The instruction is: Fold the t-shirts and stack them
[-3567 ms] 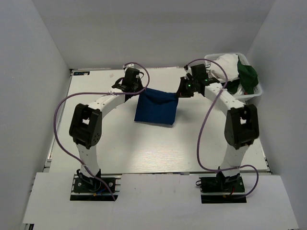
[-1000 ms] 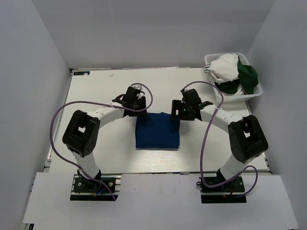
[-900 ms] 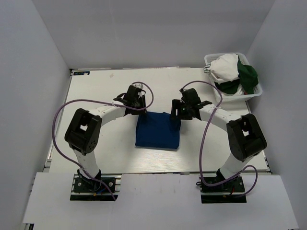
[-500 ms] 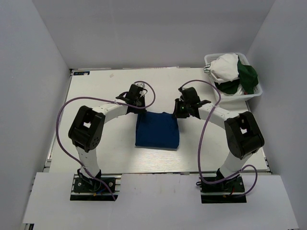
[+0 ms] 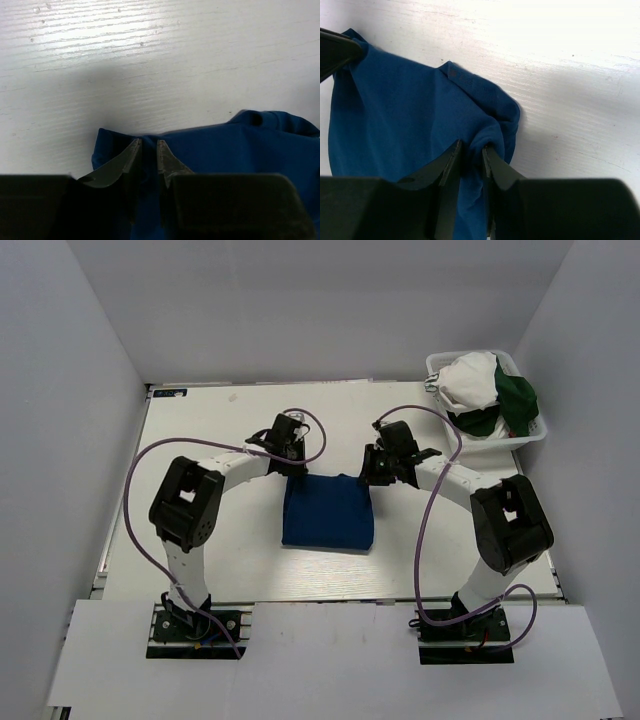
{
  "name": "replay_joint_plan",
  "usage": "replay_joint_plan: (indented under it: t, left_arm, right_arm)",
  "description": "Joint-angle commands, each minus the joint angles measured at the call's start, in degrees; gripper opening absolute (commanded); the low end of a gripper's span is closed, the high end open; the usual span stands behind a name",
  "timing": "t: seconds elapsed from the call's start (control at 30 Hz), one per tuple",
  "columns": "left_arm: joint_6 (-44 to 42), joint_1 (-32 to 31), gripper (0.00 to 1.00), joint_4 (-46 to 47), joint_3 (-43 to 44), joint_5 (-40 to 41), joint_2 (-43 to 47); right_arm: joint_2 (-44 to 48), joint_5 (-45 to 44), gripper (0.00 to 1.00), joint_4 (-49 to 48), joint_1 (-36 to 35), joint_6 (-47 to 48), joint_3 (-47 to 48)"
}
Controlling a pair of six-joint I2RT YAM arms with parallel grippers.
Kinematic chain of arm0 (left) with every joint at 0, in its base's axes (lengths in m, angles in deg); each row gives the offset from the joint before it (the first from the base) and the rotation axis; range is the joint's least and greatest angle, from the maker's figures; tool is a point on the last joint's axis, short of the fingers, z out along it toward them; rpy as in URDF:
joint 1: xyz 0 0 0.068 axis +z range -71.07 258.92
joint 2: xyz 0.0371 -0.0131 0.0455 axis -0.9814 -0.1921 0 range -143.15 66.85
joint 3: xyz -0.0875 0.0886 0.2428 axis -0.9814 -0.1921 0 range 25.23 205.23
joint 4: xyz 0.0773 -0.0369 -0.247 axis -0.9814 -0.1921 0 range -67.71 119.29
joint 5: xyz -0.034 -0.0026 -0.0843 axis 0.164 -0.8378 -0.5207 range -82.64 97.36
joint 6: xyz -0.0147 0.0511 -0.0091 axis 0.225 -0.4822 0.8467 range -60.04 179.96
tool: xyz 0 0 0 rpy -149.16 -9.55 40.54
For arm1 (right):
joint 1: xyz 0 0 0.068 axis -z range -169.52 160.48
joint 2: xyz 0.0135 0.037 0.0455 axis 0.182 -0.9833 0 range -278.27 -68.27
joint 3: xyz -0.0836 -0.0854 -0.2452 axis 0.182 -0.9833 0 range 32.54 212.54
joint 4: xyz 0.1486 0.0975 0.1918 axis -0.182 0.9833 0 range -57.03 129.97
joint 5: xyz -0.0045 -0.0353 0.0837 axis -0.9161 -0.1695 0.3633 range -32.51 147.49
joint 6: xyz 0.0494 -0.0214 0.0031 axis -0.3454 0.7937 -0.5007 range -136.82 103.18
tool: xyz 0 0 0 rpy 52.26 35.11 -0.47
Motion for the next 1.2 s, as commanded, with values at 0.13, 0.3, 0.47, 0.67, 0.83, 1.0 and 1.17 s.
replay_joint_plan:
  t: [0.13,0.3,0.47,0.67,0.83,1.0,1.17]
  left_arm:
    - [-0.32,0.10,0.08,-1.77,3.50,0.25,-1.10]
    - [-1.72,0.10,0.00,0.68,0.96,-2.56,5.72]
    - [-2.25,0.10,0.00,4.47,-5.10,-6.69,16.20]
    - [-1.55,0.10,0.00,5.53,-10.82,-3.99,26.22]
    - [0.82,0.98,0.00,4.13,-12.50,0.95,25.89]
    - [2.76,2.03,0.00,2.36,-10.31,10.60,18.17]
    - [4.86,4.13,0.00,-0.36,-2.31,14.23,7.79]
  right_arm:
    - [2.81,-1.10,0.21,-0.65,0.35,0.52,-0.42]
    - [5.53,-0.48,0.00,-1.52,0.35,0.79,-0.94]
    - [9.31,0.74,0.00,-1.87,0.09,1.93,-1.38]
    - [11.60,3.03,0.00,-3.10,-0.09,2.02,-2.44]
    - [9.50,2.68,0.00,-4.60,0.26,2.02,-1.30]
    - [1.25,2.95,0.00,-6.80,1.05,2.28,2.21]
    - [-8.07,1.36,0.00,-6.97,2.37,0.79,6.34]
